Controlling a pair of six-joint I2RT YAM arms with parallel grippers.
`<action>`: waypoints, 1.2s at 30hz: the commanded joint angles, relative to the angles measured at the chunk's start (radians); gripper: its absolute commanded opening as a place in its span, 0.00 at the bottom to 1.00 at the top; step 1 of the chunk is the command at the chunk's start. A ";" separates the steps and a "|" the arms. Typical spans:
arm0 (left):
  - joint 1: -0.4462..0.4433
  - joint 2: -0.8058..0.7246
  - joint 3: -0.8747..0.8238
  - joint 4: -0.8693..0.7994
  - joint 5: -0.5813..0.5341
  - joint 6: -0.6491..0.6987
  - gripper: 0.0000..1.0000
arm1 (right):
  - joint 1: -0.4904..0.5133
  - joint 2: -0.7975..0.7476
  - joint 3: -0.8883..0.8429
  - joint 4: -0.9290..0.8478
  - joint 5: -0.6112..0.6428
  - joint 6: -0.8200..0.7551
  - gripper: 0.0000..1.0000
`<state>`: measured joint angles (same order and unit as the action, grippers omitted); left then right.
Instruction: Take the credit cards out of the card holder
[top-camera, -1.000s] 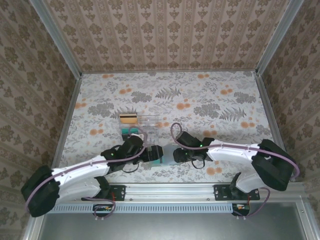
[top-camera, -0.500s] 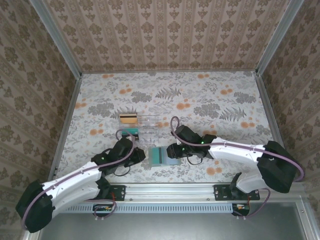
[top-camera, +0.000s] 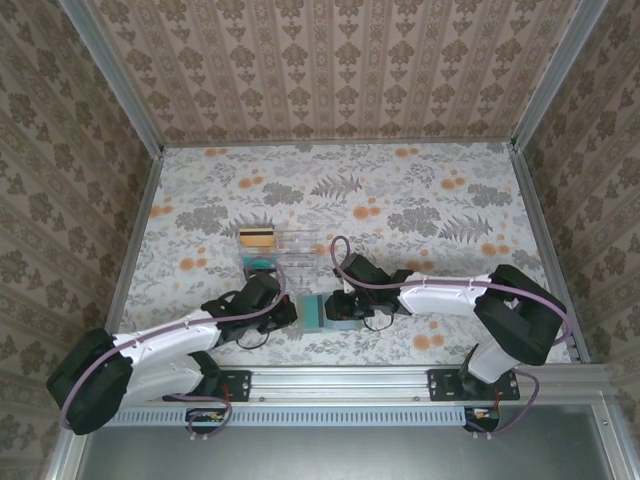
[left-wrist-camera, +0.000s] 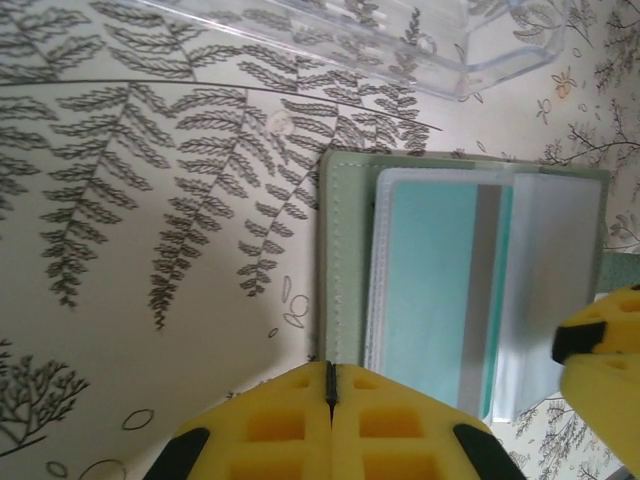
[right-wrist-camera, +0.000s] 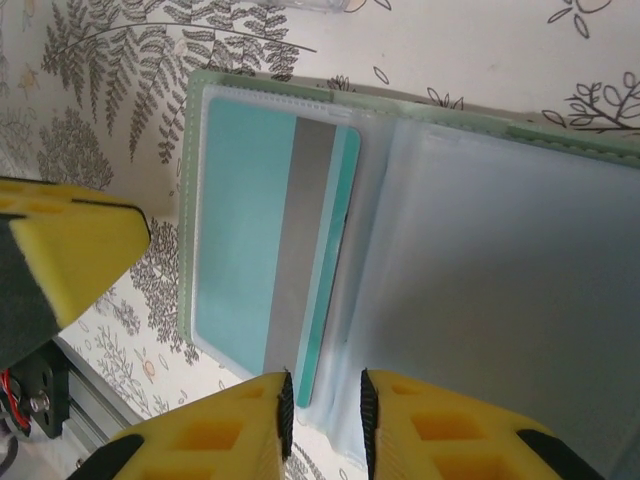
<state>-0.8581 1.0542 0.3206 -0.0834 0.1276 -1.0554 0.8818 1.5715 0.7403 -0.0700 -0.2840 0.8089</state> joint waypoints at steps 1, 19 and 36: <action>-0.016 0.009 0.026 0.023 -0.005 -0.001 0.04 | -0.007 0.031 0.028 0.032 -0.036 0.039 0.27; -0.062 0.078 0.024 0.045 -0.023 -0.021 0.05 | -0.013 0.064 0.039 0.059 -0.055 0.076 0.29; -0.079 0.090 0.029 0.047 -0.022 -0.028 0.04 | -0.015 0.130 0.056 0.073 -0.089 0.091 0.27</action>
<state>-0.9241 1.1305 0.3244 -0.0433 0.1078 -1.0710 0.8703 1.6825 0.7818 -0.0025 -0.3557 0.8917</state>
